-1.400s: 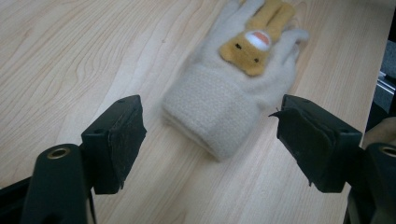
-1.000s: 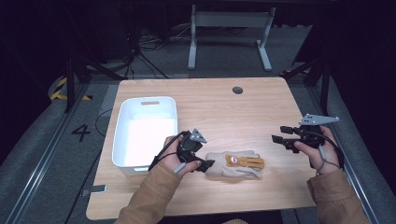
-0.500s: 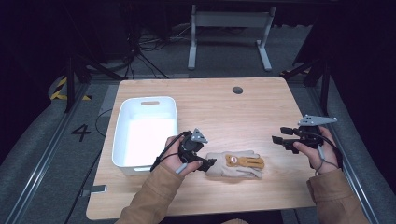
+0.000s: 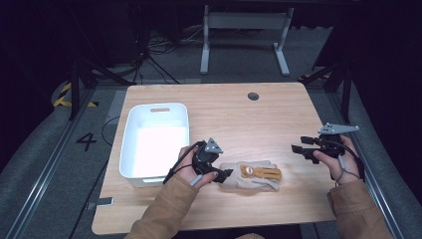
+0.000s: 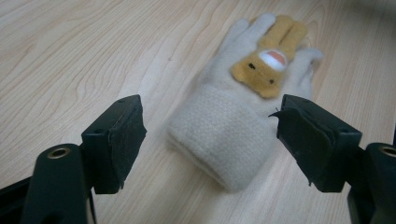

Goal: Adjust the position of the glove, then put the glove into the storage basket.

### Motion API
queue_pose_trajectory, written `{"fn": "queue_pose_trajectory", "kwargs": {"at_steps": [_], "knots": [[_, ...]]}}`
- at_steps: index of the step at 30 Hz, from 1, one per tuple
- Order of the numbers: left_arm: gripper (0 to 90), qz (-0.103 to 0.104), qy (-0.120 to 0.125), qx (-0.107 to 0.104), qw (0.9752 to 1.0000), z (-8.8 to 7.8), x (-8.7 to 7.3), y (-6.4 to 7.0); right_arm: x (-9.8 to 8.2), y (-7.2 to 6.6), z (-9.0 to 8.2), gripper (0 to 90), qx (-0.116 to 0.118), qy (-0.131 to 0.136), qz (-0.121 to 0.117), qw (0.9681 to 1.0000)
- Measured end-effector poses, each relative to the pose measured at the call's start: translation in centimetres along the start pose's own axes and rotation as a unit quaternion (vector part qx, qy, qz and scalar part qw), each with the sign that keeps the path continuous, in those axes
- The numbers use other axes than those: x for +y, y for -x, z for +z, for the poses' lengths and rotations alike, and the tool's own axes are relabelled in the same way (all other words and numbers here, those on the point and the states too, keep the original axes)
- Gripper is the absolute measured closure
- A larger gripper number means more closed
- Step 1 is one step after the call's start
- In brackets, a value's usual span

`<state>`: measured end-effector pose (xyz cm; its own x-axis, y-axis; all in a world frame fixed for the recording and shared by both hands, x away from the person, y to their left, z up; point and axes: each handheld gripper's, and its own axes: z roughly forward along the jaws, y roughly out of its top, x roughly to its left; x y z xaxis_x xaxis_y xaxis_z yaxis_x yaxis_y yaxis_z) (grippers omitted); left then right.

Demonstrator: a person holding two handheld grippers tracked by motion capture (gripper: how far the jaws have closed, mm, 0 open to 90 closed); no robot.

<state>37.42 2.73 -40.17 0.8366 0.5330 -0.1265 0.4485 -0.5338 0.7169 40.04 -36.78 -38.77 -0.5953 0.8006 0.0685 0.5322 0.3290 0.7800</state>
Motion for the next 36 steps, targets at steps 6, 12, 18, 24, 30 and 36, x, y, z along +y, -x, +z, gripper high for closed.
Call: {"fn": "queue_pose_trajectory", "kwargs": {"at_steps": [6, 12, 18, 24, 30, 36], "knots": [[23.8, 0.01, 0.004, -0.001, 0.9999, 0.6, 0.0, 0.2, -0.1, -0.1, -0.1, 40.2, 0.001, 0.0, -0.001, 1.0], [22.7, 0.021, 0.013, -0.005, 0.9997, 1.5, -0.1, 0.6, -0.2, -0.1, 0.1, 40.2, 0.002, -0.004, -0.001, 1.0], [21.7, 0.03, 0.016, -0.023, 0.9992, 2.5, -0.4, 0.7, -0.2, -0.2, 0.3, 40.2, 0.004, -0.006, -0.003, 1.0], [20.0, 0.038, 0.016, -0.027, 0.9988, 3.3, -0.3, 0.5, -0.3, -0.2, 0.1, 39.7, 0.005, -0.005, -0.001, 1.0], [18.8, 0.053, 0.012, -0.042, 0.9977, 4.3, -0.3, 0.4, -0.7, 0.0, -0.3, 39.7, 0.001, -0.004, 0.002, 1.0], [18.8, 0.072, 0.001, -0.062, 0.9955, 5.2, -0.3, 0.6, -1.2, 0.0, -0.8, 39.0, -0.002, -0.006, 0.011, 0.9999]]}}
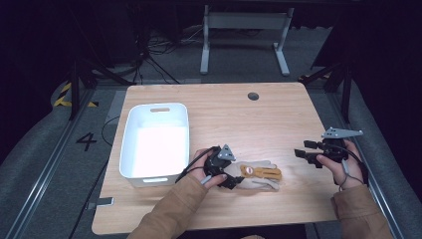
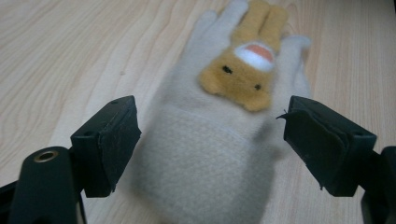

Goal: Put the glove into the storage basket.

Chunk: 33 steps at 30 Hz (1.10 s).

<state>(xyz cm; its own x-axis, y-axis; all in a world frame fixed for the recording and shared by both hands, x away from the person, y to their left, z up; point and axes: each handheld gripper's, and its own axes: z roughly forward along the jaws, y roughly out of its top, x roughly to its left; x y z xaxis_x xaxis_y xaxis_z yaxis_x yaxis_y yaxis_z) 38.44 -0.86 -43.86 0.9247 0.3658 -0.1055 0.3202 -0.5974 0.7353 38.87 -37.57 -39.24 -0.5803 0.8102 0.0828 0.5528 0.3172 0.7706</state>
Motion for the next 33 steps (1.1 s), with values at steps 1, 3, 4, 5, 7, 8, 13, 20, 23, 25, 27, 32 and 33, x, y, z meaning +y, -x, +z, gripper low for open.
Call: {"fn": "queue_pose_trajectory", "kwargs": {"at_steps": [1, 3, 4, 5, 7, 8, 13, 20, 23, 25, 27, 32, 33], "knots": [[18.6, 0.007, -0.003, -0.004, 1.0, 0.2, 0.0, 0.1, -0.1, 0.0, 0.0, 39.0, 0.0, 0.0, -0.002, 1.0], [16.8, 0.021, -0.008, -0.009, 0.9997, 0.6, 0.0, 0.2, -0.2, 0.0, -0.2, 39.0, -0.003, -0.001, -0.001, 1.0], [16.1, 0.026, -0.012, -0.011, 0.9995, 0.7, 0.0, 0.2, -0.3, 0.1, -0.3, 39.0, -0.004, -0.002, -0.001, 1.0], [16.0, 0.026, -0.012, -0.011, 0.9995, 0.7, 0.0, 0.2, -0.3, 0.1, -0.3, 39.0, -0.004, -0.001, -0.003, 1.0], [16.0, 0.03, -0.012, -0.014, 0.9994, 1.2, 0.0, 0.1, -0.4, 0.1, -0.4, 39.0, -0.006, -0.003, -0.001, 1.0], [16.0, 0.029, -0.014, -0.013, 0.9994, 1.4, -0.1, 0.1, -0.5, 0.2, -0.5, 39.0, -0.006, -0.003, -0.001, 1.0], [16.0, 0.024, -0.003, -0.018, 0.9995, 2.1, -0.1, -0.1, -0.9, 0.2, -0.8, 39.0, -0.011, -0.003, 0.002, 0.9999], [15.8, 0.028, -0.007, -0.026, 0.9993, 2.9, -0.3, -0.3, -1.3, 0.5, -1.4, 39.0, -0.016, -0.001, 0.009, 0.9998], [15.8, 0.027, -0.004, -0.026, 0.9993, 3.0, -0.4, -0.4, -1.4, 0.5, -1.4, 39.0, -0.016, -0.002, 0.011, 0.9998], [15.7, 0.028, -0.004, -0.025, 0.9993, 3.2, -0.4, -0.4, -1.4, 0.5, -1.4, 39.0, -0.016, -0.004, 0.012, 0.9998], [15.6, 0.032, -0.005, -0.022, 0.9992, 3.4, -0.5, -0.4, -1.4, 0.5, -1.3, 39.0, -0.013, -0.005, 0.013, 0.9998], [15.4, 0.027, -0.012, -0.023, 0.9993, 3.9, -0.6, -0.2, -1.5, 0.5, -1.3, 39.0, -0.012, -0.004, 0.013, 0.9998], [15.2, 0.027, -0.014, -0.023, 0.9993, 4.0, -0.6, -0.2, -1.5, 0.6, -1.3, 39.0, -0.013, -0.005, 0.014, 0.9998]]}}
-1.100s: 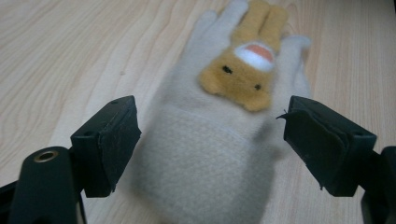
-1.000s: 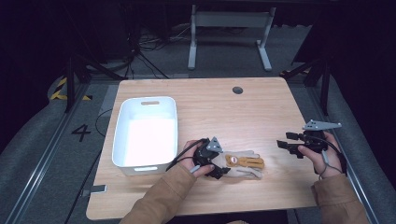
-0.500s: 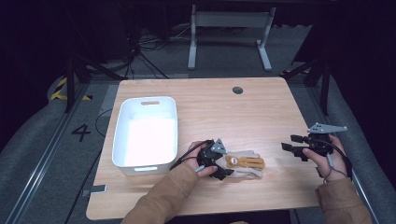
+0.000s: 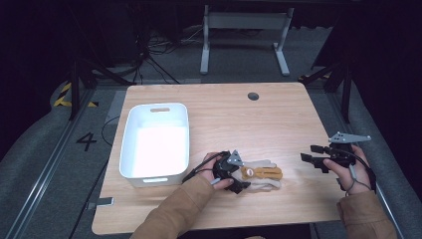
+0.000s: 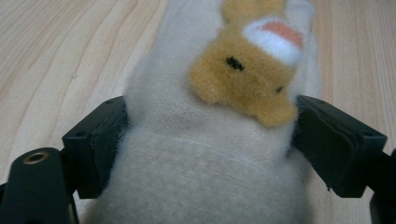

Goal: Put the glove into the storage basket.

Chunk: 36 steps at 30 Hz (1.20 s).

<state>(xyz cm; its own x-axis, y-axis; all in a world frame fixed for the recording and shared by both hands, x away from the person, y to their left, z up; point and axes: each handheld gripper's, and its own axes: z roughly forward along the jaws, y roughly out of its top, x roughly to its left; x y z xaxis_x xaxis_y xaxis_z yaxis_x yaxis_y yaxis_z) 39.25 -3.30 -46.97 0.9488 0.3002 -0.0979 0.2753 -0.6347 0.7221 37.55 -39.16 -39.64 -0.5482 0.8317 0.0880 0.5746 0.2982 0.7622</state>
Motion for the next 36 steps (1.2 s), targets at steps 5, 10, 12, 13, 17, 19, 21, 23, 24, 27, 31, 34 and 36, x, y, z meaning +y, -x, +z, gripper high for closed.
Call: {"fn": "queue_pose_trajectory", "kwargs": {"at_steps": [5, 10, 12, 13, 17, 19, 21, 23, 24, 27, 31, 34, 36], "knots": [[14.9, -0.004, -0.001, -0.005, 1.0, 0.1, 0.0, -0.1, -0.2, 0.2, -0.1, 39.0, -0.001, -0.001, 0.004, 1.0], [14.0, 0.01, -0.002, -0.007, 0.9999, 0.2, 0.0, -0.1, -0.2, 0.1, -0.2, 39.0, -0.001, -0.003, 0.006, 1.0], [12.9, 0.015, -0.004, -0.006, 0.9999, 0.3, 0.0, 0.0, -0.3, 0.1, -0.2, 39.0, -0.002, -0.003, 0.005, 1.0], [12.5, 0.016, -0.006, -0.006, 0.9998, 0.3, 0.0, 0.0, -0.3, 0.1, -0.2, 39.0, -0.002, -0.003, 0.005, 1.0], [11.8, 0.023, -0.01, -0.004, 0.9997, 0.3, 0.0, 0.1, -0.3, 0.1, -0.2, 39.0, -0.002, -0.004, 0.006, 1.0], [12.0, 0.023, -0.011, -0.003, 0.9997, 0.3, 0.1, 0.2, -0.4, 0.1, -0.2, 39.0, -0.003, -0.004, 0.006, 1.0], [13.2, 0.022, -0.01, -0.007, 0.9997, 0.2, 0.2, 0.3, -0.4, 0.1, -0.2, 39.0, -0.003, -0.004, 0.006, 1.0], [15.8, 0.015, 0.0, -0.014, 0.9998, -0.3, 0.4, 0.2, -0.4, 0.2, -0.2, 39.1, -0.003, -0.002, 0.004, 1.0], [16.0, 0.015, 0.004, -0.017, 0.9997, -0.4, 0.4, 0.2, -0.4, 0.2, -0.3, 39.0, -0.003, -0.002, 0.004, 1.0], [15.5, 0.025, 0.001, -0.027, 0.9993, -0.7, 0.3, 0.4, -0.4, 0.2, -0.4, 39.0, -0.002, -0.002, 0.005, 1.0], [15.0, 0.043, -0.015, -0.032, 0.9985, -0.3, 0.0, 0.5, -0.4, 0.2, -0.4, 39.0, -0.002, -0.002, 0.004, 1.0], [12.7, 0.05, -0.025, -0.03, 0.998, 0.0, 0.0, 0.7, -0.4, 0.1, -0.3, 39.0, -0.001, -0.002, 0.003, 1.0], [9.6, 0.083, -0.031, -0.017, 0.9959, 0.5, 0.0, 1.1, -0.4, 0.2, -0.3, 39.0, -0.002, -0.002, 0.003, 1.0]]}}
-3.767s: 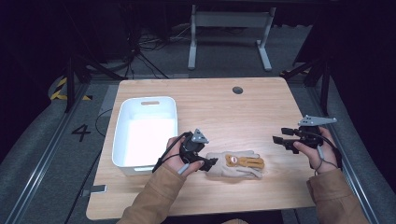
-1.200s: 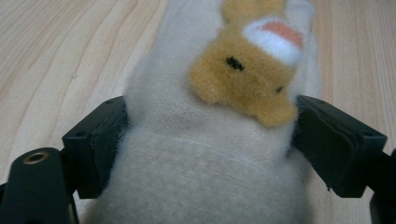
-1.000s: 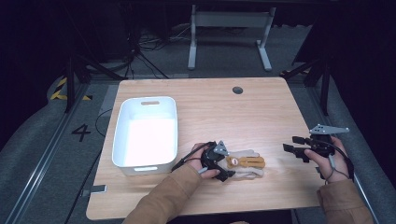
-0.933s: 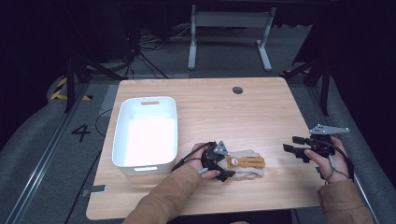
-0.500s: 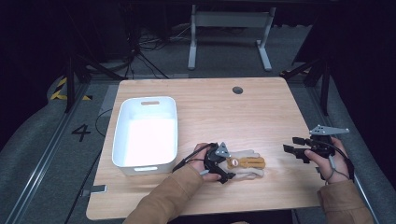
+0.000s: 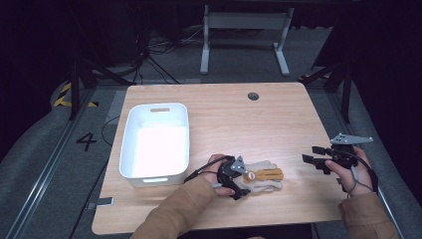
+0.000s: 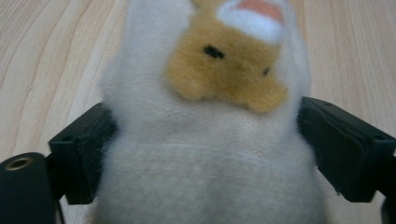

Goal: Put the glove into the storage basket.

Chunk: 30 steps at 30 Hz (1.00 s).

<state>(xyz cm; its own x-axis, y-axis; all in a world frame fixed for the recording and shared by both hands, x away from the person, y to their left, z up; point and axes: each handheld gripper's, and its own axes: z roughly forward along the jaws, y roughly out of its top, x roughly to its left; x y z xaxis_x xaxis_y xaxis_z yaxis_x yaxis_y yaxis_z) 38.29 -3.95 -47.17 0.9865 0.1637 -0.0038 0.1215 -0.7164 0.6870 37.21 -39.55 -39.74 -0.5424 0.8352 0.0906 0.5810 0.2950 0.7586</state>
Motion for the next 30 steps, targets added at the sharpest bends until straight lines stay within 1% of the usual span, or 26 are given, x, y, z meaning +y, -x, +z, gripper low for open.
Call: {"fn": "queue_pose_trajectory", "kwargs": {"at_steps": [3, 8, 9, 11, 12, 16, 18, 19, 20, 21, 22, 24, 27, 29, 30], "knots": [[8.5, 0.0, -0.001, 0.003, 1.0, 0.08, 0.11, 0.01, -0.02, 0.01, 0.02, 39.0, -0.001, 0.0, 0.001, 1.0], [7.4, -0.006, 0.001, 0.005, 1.0, 0.27, 0.17, 0.01, -0.02, -0.03, 0.03, 39.0, -0.001, 0.0, 0.0, 1.0], [5.8, -0.005, -0.001, 0.009, 0.9999, 0.34, 0.21, -0.05, -0.03, -0.04, 0.01, 39.0, -0.001, -0.002, 0.002, 1.0], [0.8, -0.022, -0.01, 0.017, 0.9996, 0.45, 0.29, -0.03, -0.04, -0.02, -0.01, 39.0, -0.001, -0.002, 0.002, 1.0], [0.0, -0.022, -0.01, 0.018, 0.9996, 0.46, 0.29, -0.02, -0.04, 0.0, -0.02, 39.0, -0.001, -0.002, 0.002, 1.0], [0.2, -0.023, -0.007, 0.021, 0.9995, 0.45, 0.26, 0.07, -0.07, 0.02, -0.03, 39.0, -0.002, -0.003, 0.003, 1.0], [1.7, -0.024, -0.008, 0.018, 0.9995, 0.35, 0.26, 0.13, -0.08, 0.02, 0.01, 39.0, -0.002, -0.003, 0.003, 1.0], [4.1, -0.023, -0.008, 0.021, 0.9995, 0.26, 0.33, 0.13, -0.09, 0.01, 0.04, 39.0, -0.003, -0.003, 0.003, 1.0], [7.8, -0.027, -0.01, 0.021, 0.9994, 0.06, 0.41, 0.19, -0.09, -0.01, 0.06, 39.0, -0.003, -0.003, 0.003, 1.0], [13.6, -0.029, -0.011, 0.022, 0.9993, -0.07, 0.45, 0.22, -0.08, -0.05, 0.07, 39.0, -0.002, -0.004, 0.003, 1.0], [16.6, -0.026, -0.012, 0.024, 0.9993, -0.08, 0.56, 0.21, -0.08, -0.05, 0.07, 39.0, -0.002, -0.004, 0.003, 1.0], [18.8, -0.029, -0.012, 0.023, 0.9992, -0.11, 0.63, 0.27, -0.07, -0.05, 0.07, 39.0, -0.002, -0.004, 0.003, 1.0], [29.5, -0.03, -0.013, 0.025, 0.9991, -0.32, 0.76, 0.28, -0.08, -0.05, 0.06, 39.0, -0.003, -0.004, 0.003, 1.0], [40.2, -0.032, -0.012, 0.028, 0.999, -0.45, 0.84, 0.35, -0.08, -0.08, 0.09, 39.0, -0.003, -0.004, 0.004, 1.0], [43.5, -0.032, -0.012, 0.028, 0.999, -0.45, 0.84, 0.35, -0.08, -0.09, 0.11, 39.0, -0.002, -0.005, 0.002, 1.0]]}}
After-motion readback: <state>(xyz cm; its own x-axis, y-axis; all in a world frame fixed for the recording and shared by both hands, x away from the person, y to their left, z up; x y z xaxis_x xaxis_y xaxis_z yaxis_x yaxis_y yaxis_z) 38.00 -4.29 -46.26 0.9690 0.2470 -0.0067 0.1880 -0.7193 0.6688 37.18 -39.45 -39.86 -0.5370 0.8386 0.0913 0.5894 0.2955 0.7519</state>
